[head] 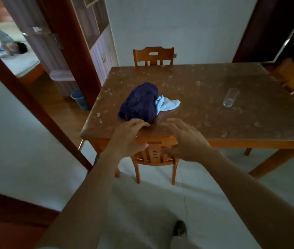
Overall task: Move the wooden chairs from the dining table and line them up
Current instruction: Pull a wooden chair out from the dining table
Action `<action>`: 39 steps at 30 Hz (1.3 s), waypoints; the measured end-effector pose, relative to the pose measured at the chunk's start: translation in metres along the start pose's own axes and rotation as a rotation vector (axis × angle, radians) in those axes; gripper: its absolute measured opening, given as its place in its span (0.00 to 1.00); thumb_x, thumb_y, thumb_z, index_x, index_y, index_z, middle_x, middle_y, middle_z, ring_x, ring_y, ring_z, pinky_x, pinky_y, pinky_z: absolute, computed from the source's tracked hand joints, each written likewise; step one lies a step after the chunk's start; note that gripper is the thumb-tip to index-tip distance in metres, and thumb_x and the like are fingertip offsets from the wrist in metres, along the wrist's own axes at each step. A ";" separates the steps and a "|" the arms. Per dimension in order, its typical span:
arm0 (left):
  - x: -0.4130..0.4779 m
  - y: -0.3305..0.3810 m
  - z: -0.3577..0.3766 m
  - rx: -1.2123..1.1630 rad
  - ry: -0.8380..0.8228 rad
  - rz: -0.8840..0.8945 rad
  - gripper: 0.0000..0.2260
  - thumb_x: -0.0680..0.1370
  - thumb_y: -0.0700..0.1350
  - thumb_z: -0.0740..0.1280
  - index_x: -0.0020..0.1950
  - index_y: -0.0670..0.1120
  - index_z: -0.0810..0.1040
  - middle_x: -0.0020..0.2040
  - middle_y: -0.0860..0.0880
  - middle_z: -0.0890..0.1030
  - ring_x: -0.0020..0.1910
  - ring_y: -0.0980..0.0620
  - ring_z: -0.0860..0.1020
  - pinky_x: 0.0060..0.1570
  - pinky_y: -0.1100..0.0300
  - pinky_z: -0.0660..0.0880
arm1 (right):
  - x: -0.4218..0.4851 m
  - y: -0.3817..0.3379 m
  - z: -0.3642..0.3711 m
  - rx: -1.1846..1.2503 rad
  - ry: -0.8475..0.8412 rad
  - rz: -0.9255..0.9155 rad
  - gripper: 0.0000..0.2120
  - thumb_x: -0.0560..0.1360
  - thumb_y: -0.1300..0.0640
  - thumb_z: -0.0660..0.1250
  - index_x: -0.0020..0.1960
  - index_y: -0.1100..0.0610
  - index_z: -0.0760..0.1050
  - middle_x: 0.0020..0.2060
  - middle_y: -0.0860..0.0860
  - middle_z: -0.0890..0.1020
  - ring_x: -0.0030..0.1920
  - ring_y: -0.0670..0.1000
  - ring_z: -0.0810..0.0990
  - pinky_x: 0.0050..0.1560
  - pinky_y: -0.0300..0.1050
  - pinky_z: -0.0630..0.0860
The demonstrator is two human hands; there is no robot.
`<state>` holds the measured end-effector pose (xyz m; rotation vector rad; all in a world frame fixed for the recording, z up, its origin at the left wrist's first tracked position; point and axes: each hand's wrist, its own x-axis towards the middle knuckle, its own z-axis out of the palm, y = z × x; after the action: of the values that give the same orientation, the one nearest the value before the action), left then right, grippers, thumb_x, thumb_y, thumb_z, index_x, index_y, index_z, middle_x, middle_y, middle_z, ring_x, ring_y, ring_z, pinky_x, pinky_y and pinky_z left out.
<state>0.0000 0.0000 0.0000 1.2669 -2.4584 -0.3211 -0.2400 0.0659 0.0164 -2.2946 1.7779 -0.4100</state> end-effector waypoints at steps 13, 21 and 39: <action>0.100 -0.070 0.122 0.196 -0.451 -0.200 0.21 0.74 0.52 0.77 0.65 0.54 0.78 0.63 0.51 0.80 0.62 0.45 0.79 0.63 0.48 0.74 | 0.140 0.078 0.141 -0.078 -0.445 0.117 0.23 0.74 0.47 0.71 0.65 0.52 0.69 0.58 0.52 0.77 0.61 0.56 0.77 0.56 0.54 0.77; 0.114 -0.080 0.155 0.197 -0.588 -0.176 0.09 0.78 0.51 0.69 0.54 0.49 0.84 0.50 0.47 0.87 0.50 0.43 0.85 0.47 0.51 0.80 | 0.160 0.080 0.171 -0.139 -0.535 0.069 0.10 0.78 0.50 0.62 0.53 0.55 0.75 0.49 0.55 0.83 0.48 0.57 0.83 0.40 0.50 0.73; 0.169 -0.057 0.062 0.319 -0.674 0.038 0.17 0.81 0.58 0.67 0.39 0.49 0.70 0.38 0.52 0.73 0.33 0.51 0.73 0.37 0.54 0.69 | 0.188 0.065 0.070 -0.267 -0.408 -0.041 0.16 0.74 0.40 0.70 0.42 0.51 0.71 0.36 0.50 0.76 0.43 0.58 0.83 0.38 0.50 0.71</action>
<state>-0.0740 -0.1689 -0.0420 1.4018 -3.2030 -0.4092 -0.2309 -0.1329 -0.0534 -2.3677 1.6580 0.2923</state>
